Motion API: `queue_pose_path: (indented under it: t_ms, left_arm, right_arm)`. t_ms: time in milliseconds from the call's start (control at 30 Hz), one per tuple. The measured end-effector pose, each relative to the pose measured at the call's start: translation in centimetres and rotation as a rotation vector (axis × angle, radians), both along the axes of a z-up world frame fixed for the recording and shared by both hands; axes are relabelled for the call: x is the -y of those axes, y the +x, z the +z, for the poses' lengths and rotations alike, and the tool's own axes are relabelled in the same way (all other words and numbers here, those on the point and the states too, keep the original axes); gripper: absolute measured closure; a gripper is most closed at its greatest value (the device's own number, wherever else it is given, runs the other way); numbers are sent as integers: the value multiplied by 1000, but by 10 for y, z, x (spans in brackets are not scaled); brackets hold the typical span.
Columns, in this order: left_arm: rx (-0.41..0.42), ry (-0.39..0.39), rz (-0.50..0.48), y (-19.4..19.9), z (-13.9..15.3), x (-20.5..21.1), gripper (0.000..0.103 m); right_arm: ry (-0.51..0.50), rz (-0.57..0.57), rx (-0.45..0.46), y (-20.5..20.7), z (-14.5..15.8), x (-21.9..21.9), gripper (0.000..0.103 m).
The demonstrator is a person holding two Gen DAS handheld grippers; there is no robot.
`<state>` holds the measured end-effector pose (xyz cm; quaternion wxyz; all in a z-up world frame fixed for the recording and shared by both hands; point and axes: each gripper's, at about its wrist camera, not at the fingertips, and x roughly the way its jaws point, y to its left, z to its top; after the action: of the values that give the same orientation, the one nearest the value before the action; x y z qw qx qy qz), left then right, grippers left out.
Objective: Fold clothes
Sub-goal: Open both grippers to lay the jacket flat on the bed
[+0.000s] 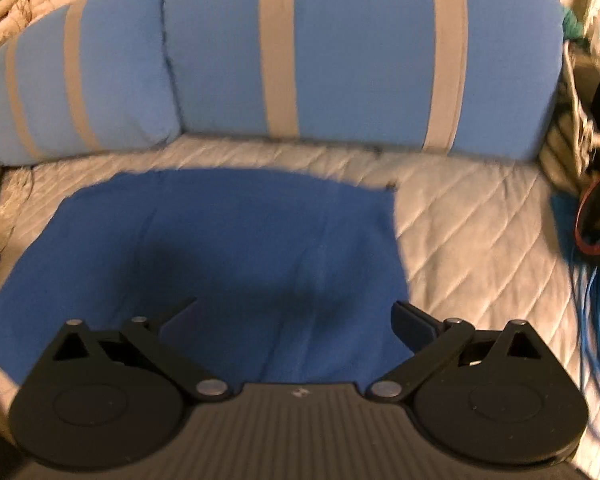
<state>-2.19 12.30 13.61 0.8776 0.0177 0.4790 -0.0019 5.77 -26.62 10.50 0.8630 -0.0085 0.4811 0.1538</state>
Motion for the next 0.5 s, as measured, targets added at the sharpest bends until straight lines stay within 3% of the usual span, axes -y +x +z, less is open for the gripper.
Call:
queue_pose_path:
  t_ms: [100, 233, 300, 367, 433, 500]
  left_arm:
    - [-81, -40, 22, -7, 5, 12, 40]
    - [-197, -135, 25, -12, -15, 25, 40]
    - [-263, -148, 34, -12, -41, 28, 36]
    - [-287, -135, 14, -10, -74, 28, 31]
    - [-244, -163, 14, -11, -93, 23, 25]
    - [-211, -175, 21, -12, -104, 20, 20]
  right_arm:
    - [-5, 6, -92, -13, 2, -15, 0]
    - [-10, -11, -213, -25, -11, -33, 0]
    - [-6, -30, -270, -28, -26, -40, 0]
    - [-54, -26, -304, -31, -56, -50, 0]
    - [-107, -15, -314, -35, -88, -57, 2]
    - [-107, -45, -220, -41, -101, -57, 2]
